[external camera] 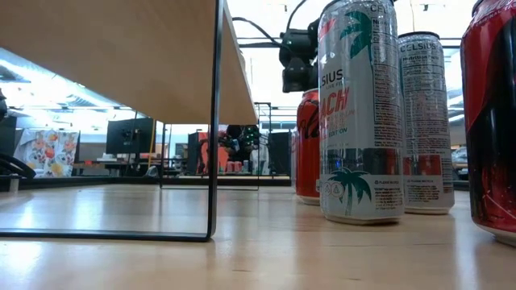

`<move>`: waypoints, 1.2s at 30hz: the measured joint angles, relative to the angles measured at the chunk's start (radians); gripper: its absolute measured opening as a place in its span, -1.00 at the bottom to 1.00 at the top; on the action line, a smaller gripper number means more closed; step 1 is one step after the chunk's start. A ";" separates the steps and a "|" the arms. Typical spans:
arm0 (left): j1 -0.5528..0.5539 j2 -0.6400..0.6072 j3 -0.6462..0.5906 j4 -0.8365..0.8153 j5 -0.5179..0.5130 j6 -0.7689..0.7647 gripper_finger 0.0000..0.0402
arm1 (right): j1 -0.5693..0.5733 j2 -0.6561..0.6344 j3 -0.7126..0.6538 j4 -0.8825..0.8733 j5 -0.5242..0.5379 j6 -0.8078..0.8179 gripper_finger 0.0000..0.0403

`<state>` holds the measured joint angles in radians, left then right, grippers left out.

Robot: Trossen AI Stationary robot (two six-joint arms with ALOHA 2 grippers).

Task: Pick and place cans onto a shelf
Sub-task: Put the top red-silver soda can on the shelf

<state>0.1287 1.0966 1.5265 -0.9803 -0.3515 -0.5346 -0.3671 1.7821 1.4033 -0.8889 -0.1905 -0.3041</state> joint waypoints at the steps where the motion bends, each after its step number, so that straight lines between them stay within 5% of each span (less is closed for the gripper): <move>1: 0.000 0.000 0.000 0.001 0.000 0.000 0.73 | -0.005 0.000 0.000 -0.001 -0.013 -0.005 0.68; 6: 0.000 0.000 0.000 0.002 -0.003 0.005 0.73 | -0.013 0.000 0.000 0.000 -0.044 -0.015 0.56; 17: -0.011 -0.026 0.000 -0.004 0.065 0.067 0.73 | 0.002 -0.002 0.000 0.017 -0.009 0.026 0.88; 36: -0.011 -0.141 0.000 -0.075 0.148 0.093 0.73 | 0.116 0.014 -0.093 0.084 0.150 -0.006 0.81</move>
<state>0.1181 0.9554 1.5269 -1.0550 -0.2033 -0.4419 -0.2508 1.7962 1.3101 -0.8052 -0.0406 -0.3105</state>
